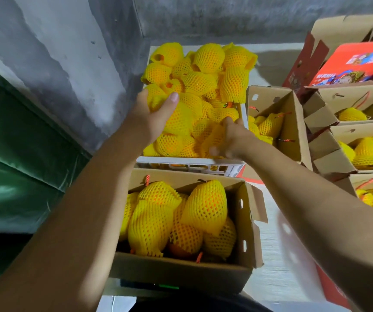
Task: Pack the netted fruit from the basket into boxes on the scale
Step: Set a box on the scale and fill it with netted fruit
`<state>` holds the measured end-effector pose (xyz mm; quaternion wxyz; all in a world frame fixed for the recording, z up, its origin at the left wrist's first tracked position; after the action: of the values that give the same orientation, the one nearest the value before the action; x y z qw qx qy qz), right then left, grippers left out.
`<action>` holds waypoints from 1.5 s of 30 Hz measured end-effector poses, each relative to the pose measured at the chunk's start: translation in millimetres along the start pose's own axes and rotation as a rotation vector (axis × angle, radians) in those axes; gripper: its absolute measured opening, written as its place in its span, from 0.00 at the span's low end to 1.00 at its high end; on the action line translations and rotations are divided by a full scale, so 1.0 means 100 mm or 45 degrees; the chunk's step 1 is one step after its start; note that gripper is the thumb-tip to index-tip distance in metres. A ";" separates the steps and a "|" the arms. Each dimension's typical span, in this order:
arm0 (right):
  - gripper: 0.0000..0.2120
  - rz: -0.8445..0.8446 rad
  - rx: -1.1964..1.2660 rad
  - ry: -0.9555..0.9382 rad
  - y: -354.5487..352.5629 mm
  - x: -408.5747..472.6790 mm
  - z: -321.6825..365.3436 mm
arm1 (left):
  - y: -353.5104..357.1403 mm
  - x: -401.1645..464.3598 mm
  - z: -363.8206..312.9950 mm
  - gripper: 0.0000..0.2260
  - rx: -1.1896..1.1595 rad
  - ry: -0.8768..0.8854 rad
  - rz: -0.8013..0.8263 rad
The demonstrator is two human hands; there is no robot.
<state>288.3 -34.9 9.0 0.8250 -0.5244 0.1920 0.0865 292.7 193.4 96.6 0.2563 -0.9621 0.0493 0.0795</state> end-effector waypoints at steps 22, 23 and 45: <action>0.49 -0.089 0.526 -0.563 0.39 -2.01 1.37 | -0.79 -1.80 0.84 0.11 0.134 0.185 -0.130; 0.47 -0.087 0.454 -0.539 0.45 -2.06 1.39 | -0.79 -1.87 0.90 0.11 0.222 0.191 -0.092; 0.18 -0.376 0.491 -0.537 1.09 -3.61 1.32 | -1.04 -3.15 1.38 0.11 0.072 0.406 -0.105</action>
<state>-48.1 152.6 115.4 0.9344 -0.3511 -0.0484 0.0345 -20.2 369.3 85.2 0.2753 -0.9561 0.0522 -0.0862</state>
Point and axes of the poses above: each hand's wrist, its own x-axis towards the middle knuckle, its own y-axis out of the palm, z = x × y, the point moved 7 cm from there along x, towards the middle knuckle, and after that the axes turned 3 degrees about x, right-handed, at the moved point
